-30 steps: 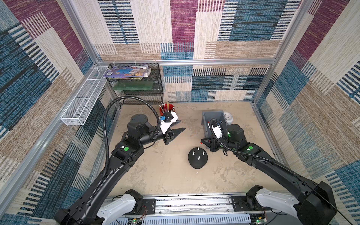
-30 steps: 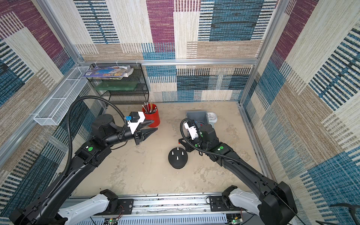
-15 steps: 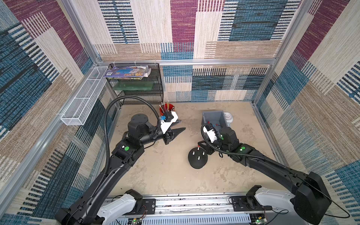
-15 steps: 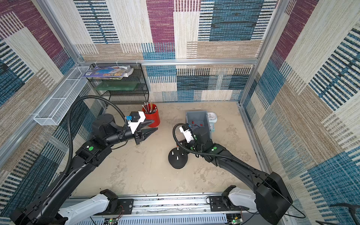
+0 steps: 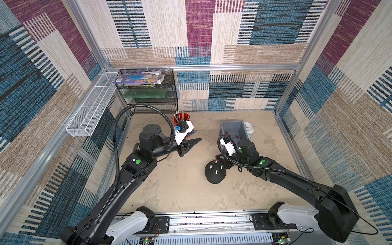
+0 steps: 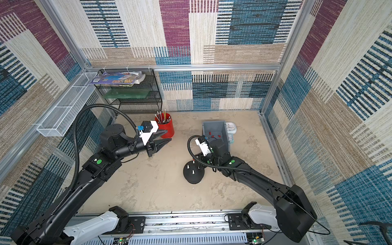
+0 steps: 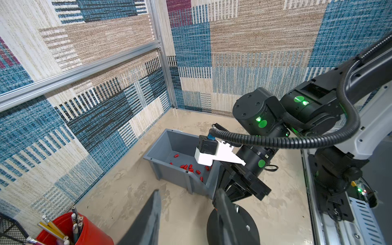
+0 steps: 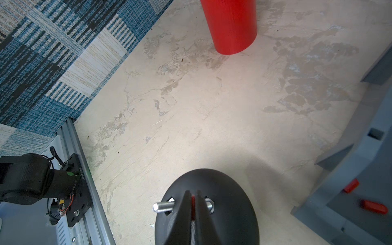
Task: Cover the protruding screws with screw protection sleeves
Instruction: Attach the screw protection sleeve to the screw.
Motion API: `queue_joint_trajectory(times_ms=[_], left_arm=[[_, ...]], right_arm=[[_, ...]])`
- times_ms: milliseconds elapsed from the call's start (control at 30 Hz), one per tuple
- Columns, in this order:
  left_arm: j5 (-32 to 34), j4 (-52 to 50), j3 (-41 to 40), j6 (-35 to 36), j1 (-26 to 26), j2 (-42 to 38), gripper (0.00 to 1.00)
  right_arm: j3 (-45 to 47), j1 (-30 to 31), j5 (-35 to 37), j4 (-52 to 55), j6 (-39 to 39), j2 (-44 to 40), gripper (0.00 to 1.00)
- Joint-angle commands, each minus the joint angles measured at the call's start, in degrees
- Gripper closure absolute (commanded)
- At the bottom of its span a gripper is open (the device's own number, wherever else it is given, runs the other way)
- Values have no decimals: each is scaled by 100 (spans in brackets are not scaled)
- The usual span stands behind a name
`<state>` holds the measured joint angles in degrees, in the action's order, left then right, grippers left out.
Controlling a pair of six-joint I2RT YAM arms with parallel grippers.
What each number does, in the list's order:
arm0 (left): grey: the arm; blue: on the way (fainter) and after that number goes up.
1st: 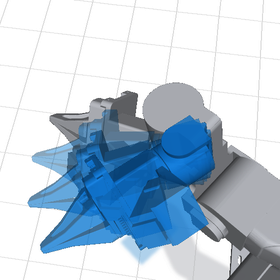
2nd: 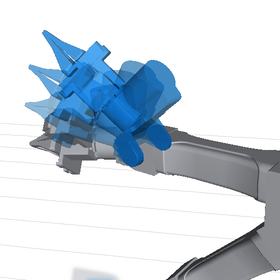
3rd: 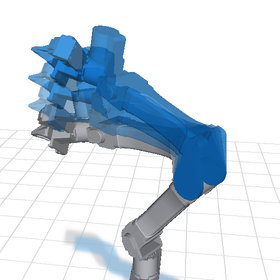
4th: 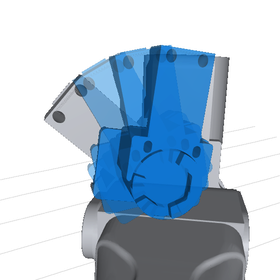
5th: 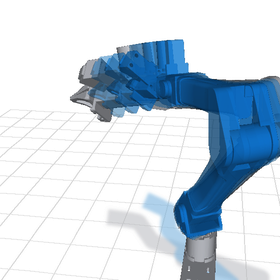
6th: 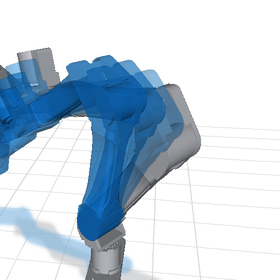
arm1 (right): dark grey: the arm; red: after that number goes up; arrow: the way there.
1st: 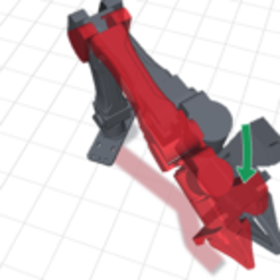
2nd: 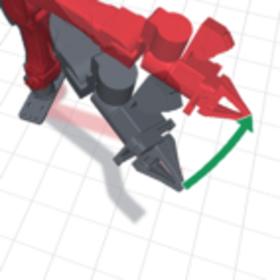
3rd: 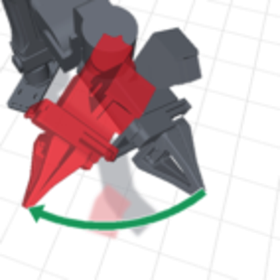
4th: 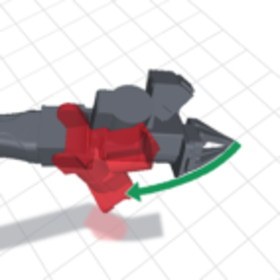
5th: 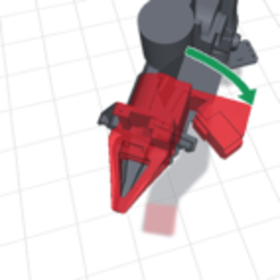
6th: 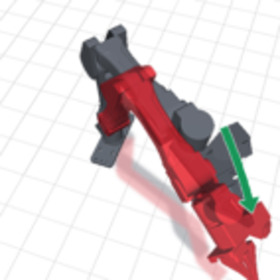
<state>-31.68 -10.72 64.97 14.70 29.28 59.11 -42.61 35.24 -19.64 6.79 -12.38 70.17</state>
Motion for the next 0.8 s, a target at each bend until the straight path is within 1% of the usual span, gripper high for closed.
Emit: queue_joint_trajectory(times_ms=[0, 767], left_arm=[[4, 167, -3, -55, 3, -5, 58], [22, 154, -2, -37, 3, -15, 58]], right_arm=[[24, 4, 56, -186, 61, -5, 91], [140, 37, -92, -296, 17, 47, 90]])
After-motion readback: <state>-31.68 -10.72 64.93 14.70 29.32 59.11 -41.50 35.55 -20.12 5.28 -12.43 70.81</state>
